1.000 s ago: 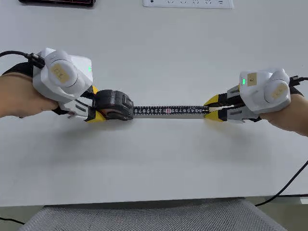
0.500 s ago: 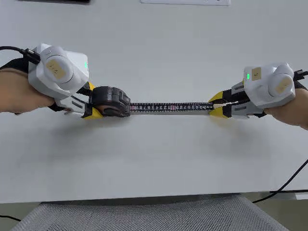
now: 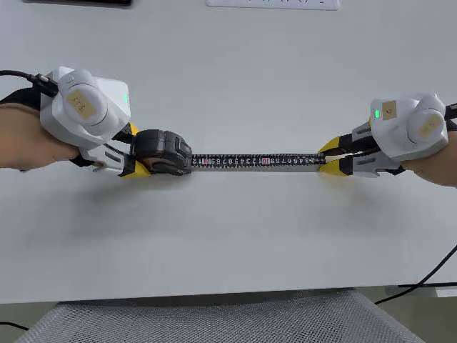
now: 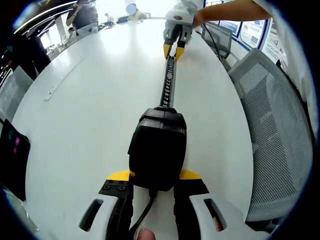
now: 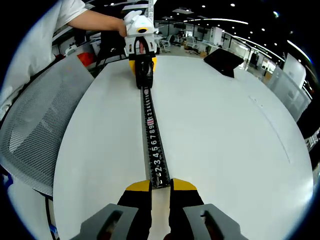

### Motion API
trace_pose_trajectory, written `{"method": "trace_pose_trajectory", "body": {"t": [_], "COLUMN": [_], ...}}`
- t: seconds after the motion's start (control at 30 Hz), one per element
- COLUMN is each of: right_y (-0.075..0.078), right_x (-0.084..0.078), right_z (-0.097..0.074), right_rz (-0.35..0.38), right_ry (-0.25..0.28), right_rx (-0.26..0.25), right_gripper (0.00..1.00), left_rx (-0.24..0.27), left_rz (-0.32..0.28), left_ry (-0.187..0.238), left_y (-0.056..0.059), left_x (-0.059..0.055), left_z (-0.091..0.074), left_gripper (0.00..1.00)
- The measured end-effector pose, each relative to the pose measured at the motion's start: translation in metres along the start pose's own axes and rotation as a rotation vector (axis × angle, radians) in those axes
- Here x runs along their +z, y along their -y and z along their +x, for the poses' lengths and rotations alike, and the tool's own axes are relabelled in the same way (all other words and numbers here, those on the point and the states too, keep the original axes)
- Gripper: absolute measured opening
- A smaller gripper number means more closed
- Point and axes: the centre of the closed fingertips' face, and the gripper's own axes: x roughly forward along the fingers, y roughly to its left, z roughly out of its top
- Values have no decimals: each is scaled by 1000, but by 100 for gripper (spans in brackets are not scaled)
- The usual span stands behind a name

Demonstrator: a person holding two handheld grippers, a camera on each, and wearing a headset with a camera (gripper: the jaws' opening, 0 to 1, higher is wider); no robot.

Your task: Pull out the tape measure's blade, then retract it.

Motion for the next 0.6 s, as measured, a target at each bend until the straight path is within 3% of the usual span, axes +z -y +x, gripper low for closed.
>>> {"method": "trace_pose_trajectory", "body": {"t": [0.6], "right_y": [2], "right_x": [-10], "right_z": [-10], "right_rz": [-3], "right_ry": [-43], "right_rx": [-6], "right_gripper": [9], "left_rx": [5], "left_rz": [-6], "left_ry": [9], "left_y": [0], "left_x": [1], "left_z": [0], "left_gripper": [26]}}
